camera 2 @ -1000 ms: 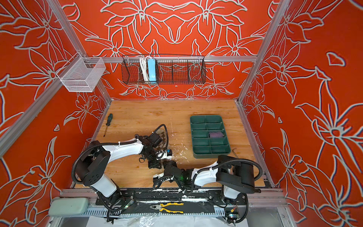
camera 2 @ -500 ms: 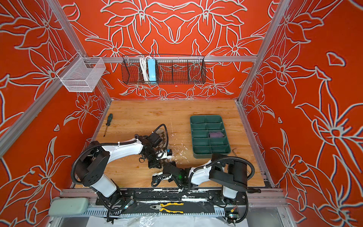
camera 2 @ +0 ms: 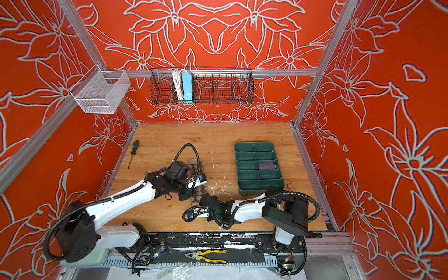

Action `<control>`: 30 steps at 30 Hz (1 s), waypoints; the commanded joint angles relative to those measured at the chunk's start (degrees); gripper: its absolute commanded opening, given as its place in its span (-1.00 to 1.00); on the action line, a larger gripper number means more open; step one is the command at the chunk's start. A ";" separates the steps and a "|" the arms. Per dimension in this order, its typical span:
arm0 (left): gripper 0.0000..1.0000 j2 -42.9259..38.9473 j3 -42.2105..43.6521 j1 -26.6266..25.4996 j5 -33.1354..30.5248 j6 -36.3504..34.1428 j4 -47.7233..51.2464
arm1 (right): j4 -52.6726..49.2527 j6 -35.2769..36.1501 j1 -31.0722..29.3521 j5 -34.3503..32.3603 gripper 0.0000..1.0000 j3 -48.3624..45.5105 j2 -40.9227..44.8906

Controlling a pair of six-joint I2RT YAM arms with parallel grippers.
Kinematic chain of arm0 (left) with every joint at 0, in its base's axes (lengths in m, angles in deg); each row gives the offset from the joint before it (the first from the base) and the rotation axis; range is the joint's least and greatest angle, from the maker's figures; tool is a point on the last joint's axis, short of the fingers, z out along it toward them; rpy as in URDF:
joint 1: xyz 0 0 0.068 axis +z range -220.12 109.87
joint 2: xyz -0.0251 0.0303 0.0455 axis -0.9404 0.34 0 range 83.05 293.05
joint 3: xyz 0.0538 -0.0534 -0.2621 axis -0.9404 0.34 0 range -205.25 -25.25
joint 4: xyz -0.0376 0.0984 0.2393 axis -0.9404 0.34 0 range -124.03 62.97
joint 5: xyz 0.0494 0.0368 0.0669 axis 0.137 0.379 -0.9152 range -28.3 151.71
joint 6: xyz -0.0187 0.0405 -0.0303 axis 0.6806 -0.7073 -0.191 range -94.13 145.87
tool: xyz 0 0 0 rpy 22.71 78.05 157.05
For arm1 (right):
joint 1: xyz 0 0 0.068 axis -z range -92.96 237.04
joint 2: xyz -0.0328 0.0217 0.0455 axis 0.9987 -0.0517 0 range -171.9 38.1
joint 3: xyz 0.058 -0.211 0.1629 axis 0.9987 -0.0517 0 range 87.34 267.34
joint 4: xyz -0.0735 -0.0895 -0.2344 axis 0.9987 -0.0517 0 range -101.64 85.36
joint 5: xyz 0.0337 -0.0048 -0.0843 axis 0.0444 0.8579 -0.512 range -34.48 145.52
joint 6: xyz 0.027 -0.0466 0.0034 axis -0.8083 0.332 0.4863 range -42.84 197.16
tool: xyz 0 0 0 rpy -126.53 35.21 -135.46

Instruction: Roll the socks

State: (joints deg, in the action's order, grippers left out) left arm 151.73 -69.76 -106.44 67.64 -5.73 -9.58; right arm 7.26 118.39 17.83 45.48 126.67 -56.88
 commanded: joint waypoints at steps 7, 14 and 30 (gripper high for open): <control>0.12 -32.97 7.05 0.72 -23.17 5.62 -18.43 | -26.33 -5.54 5.43 19.61 -0.94 8.29 -2.54; 0.24 -43.42 -2.52 0.72 -4.00 -3.91 4.92 | -43.92 -7.91 12.05 34.94 -0.89 21.64 -11.94; 0.20 -20.38 18.91 -25.87 -27.29 -31.07 -7.24 | -59.93 -4.77 21.91 43.82 -0.69 43.80 -31.31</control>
State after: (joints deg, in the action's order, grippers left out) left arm 129.96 -52.63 -130.77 46.39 -32.42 -7.75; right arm -51.01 111.55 39.10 93.96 170.71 -83.00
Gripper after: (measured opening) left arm 0.602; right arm 0.154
